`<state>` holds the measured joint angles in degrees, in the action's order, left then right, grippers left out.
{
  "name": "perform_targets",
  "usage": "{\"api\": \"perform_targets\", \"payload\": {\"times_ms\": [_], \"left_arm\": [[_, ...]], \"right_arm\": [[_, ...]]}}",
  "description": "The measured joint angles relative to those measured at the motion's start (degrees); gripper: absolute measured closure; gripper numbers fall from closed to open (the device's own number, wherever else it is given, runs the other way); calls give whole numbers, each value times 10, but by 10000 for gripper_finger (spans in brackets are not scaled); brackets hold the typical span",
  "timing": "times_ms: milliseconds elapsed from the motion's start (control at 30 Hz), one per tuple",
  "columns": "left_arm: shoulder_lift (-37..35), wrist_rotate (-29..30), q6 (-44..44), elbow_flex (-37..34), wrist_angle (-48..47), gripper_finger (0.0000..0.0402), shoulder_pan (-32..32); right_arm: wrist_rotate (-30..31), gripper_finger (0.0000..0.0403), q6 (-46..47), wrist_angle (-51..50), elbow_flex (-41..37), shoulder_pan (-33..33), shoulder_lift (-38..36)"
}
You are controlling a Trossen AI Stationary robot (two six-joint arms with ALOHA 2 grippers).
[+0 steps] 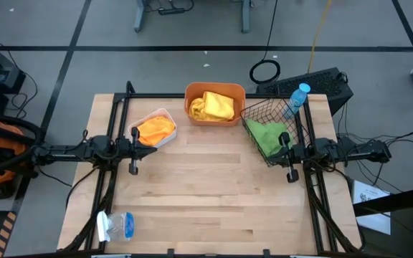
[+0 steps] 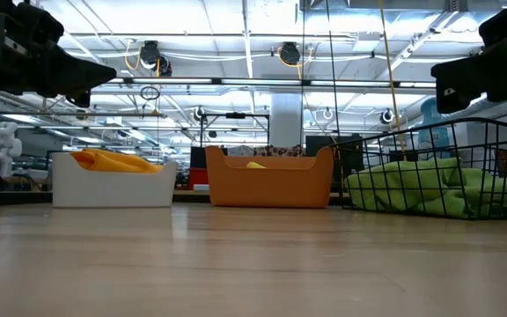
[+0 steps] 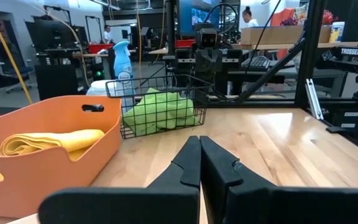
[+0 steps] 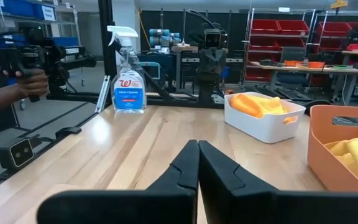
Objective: Sort microfiber towel by color & place in baskets
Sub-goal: Return to Home Position
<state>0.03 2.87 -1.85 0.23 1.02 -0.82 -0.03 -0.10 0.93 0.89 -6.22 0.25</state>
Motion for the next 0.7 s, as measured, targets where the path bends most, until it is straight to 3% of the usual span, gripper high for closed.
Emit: {"api": "perform_targets", "payload": {"times_ms": [700], "left_arm": [[0,-24,-2,0,-6,402,13]], "right_arm": [[0,403,9,0,0,0,0]]}}
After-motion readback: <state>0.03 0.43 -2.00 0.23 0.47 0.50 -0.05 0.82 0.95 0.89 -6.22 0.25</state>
